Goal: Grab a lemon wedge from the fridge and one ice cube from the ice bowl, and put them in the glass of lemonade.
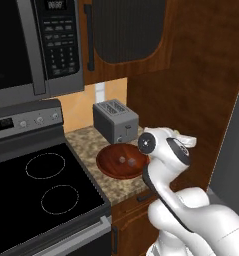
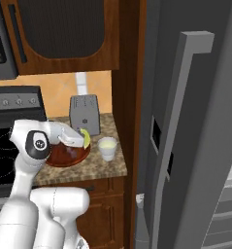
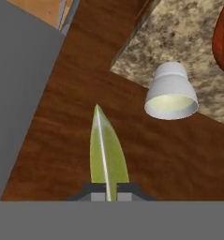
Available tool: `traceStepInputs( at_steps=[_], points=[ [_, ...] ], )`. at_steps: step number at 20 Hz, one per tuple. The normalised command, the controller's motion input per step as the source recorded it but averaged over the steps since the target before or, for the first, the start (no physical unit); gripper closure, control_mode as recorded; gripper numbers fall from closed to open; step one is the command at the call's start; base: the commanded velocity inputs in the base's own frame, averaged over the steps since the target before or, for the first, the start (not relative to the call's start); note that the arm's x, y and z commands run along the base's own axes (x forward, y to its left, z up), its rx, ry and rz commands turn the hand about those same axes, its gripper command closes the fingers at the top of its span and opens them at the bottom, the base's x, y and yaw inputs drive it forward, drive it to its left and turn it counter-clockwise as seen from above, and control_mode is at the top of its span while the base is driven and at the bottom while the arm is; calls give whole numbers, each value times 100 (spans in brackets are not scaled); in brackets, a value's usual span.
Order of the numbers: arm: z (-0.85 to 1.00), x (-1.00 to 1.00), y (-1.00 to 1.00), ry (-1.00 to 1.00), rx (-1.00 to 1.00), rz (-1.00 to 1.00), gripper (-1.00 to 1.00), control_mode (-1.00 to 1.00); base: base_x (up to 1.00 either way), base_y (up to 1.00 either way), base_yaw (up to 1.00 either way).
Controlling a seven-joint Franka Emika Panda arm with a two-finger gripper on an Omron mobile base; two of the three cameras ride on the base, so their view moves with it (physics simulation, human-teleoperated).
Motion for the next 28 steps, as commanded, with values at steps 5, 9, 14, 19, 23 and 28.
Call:
traceStepInputs(
  at_steps=[5, 9, 14, 19, 23, 28],
  points=[
    [-12, 37, -8, 0, -1, 0, 100, -100, 0, 0, 0],
    [-4, 39, -12, 0, 0, 0, 100, -100, 0, 0, 0],
    [-23, 35, 0, 0, -3, 0, 100, -100, 0, 0, 0],
    [-31, 30, 0, 0, -6, 0, 100, -100, 0, 0, 0],
    [-19, 28, 0, 0, -3, 0, 100, -100, 0, 0, 0],
    [-19, 22, 0, 0, -3, 0, 100, -100, 0, 0, 0]
  ],
)
